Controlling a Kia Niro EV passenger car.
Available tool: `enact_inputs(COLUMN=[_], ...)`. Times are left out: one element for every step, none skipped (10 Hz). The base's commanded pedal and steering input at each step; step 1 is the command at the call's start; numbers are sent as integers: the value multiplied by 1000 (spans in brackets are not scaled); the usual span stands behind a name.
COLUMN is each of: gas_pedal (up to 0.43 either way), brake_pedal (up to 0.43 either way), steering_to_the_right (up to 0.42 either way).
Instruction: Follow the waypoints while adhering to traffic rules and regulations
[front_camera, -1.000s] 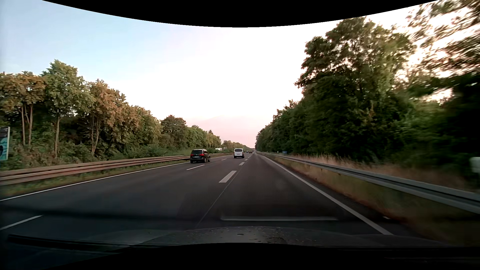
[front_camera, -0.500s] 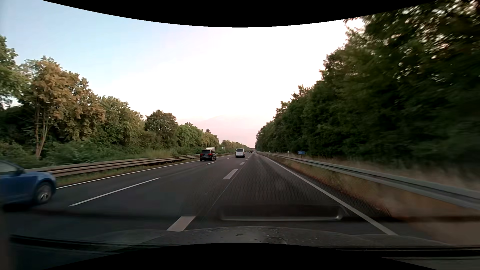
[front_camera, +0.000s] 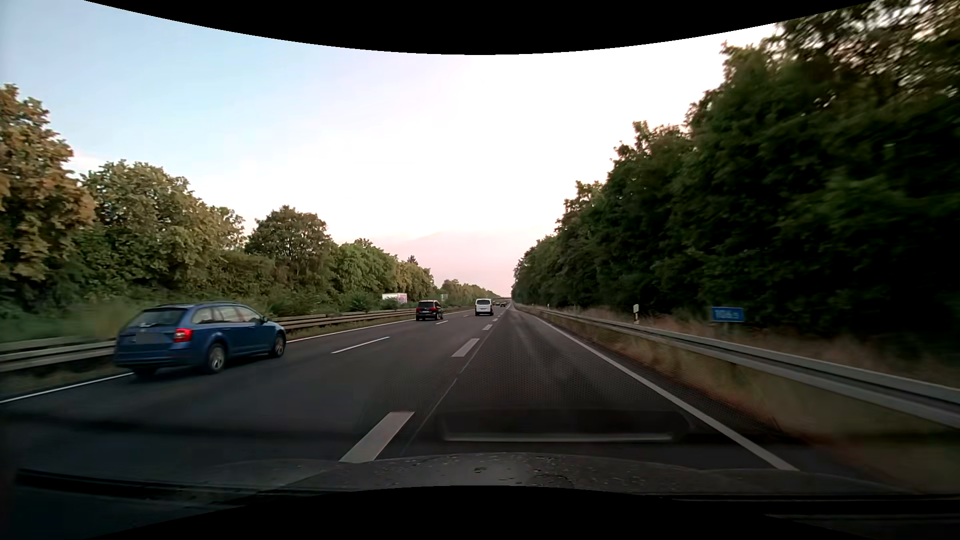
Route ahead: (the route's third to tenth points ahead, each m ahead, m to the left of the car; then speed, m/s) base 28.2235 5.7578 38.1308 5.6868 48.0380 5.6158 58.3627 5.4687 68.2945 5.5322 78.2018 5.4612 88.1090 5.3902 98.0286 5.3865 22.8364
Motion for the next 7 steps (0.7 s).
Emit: enact_inputs(gas_pedal=[339,339,339,339,339,339,339], brake_pedal=[0,0,0,0,0,0,0], steering_to_the_right=[-10,-11,-11,-11,-12,-11,-12])
